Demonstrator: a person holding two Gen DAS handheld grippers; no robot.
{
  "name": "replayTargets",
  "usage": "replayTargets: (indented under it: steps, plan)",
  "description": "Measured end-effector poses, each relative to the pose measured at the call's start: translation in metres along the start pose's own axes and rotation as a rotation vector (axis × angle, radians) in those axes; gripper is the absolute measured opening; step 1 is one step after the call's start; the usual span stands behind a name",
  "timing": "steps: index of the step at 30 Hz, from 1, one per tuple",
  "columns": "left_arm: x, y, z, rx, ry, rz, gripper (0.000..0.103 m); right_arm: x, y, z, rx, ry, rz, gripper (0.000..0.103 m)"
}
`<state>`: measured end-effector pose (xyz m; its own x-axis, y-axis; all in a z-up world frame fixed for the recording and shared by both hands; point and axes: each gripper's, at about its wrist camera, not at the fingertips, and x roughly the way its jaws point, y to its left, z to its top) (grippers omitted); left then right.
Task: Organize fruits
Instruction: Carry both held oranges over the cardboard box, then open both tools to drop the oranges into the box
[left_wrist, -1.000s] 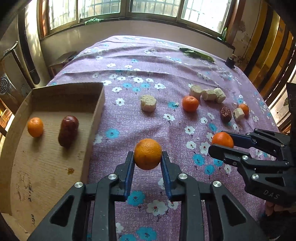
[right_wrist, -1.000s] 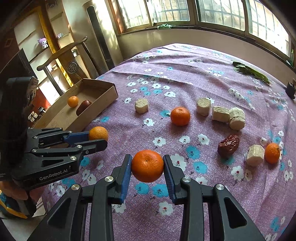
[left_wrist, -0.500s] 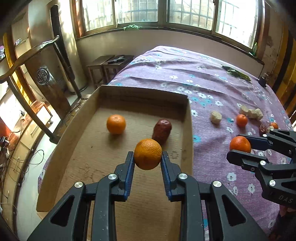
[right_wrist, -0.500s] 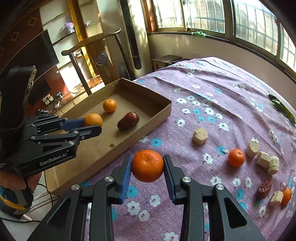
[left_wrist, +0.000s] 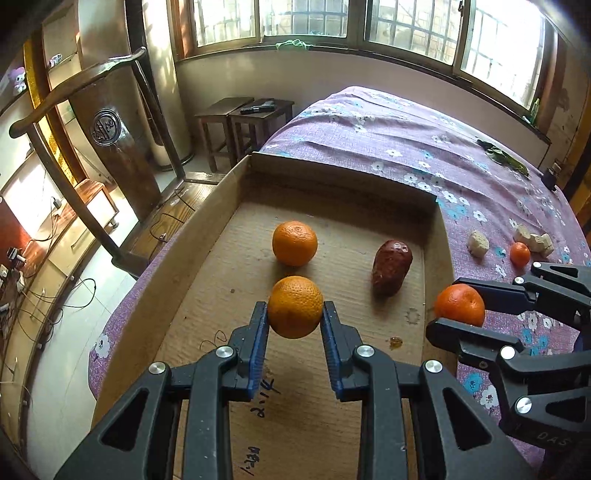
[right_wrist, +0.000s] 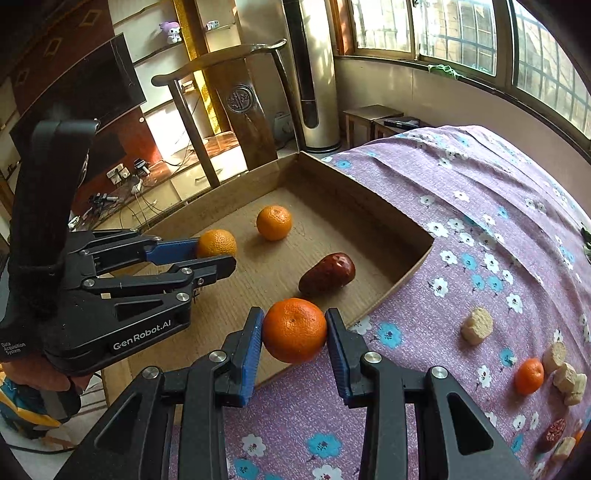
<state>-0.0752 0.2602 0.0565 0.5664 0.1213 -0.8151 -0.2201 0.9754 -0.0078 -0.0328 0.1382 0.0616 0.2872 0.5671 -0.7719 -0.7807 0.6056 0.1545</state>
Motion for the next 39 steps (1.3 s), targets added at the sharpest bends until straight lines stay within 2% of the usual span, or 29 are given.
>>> replayTargets:
  steps: [8, 14, 15, 18, 22, 27, 30, 36, 39]
  plan:
    - [0.013, 0.012, 0.003, -0.028, 0.035, 0.003, 0.028, 0.033, 0.005, 0.009, -0.024, 0.063, 0.016, 0.037]
    - [0.026, 0.014, 0.008, -0.050, 0.072, 0.017, 0.029, 0.047, 0.003, 0.012, -0.031, 0.070, -0.020, 0.038]
    - [0.028, 0.013, 0.008, -0.050, 0.077, 0.027, 0.032, 0.047, 0.003, 0.012, -0.033, 0.061, -0.019, 0.038]
    - [0.028, 0.013, 0.009, -0.066, 0.078, 0.029, 0.067, 0.044, 0.003, 0.010, -0.035, 0.052, -0.006, 0.041]
    - [0.020, 0.018, 0.010, -0.111, 0.052, 0.026, 0.081, 0.029, -0.001, 0.004, -0.005, 0.029, 0.025, 0.047]
    - [0.005, 0.007, 0.008, -0.109, 0.007, 0.027, 0.081, -0.001, -0.006, -0.007, 0.012, -0.017, 0.034, 0.055]
    - [-0.007, -0.006, 0.007, -0.097, -0.038, 0.015, 0.081, -0.021, -0.013, -0.017, 0.030, -0.050, 0.000, 0.062]
    - [-0.021, -0.040, 0.005, -0.065, -0.082, -0.027, 0.083, -0.050, -0.038, -0.040, 0.088, -0.059, -0.085, 0.064]
    - [-0.024, -0.061, 0.004, -0.040, -0.096, -0.042, 0.083, -0.065, -0.053, -0.052, 0.131, -0.069, -0.098, 0.065]
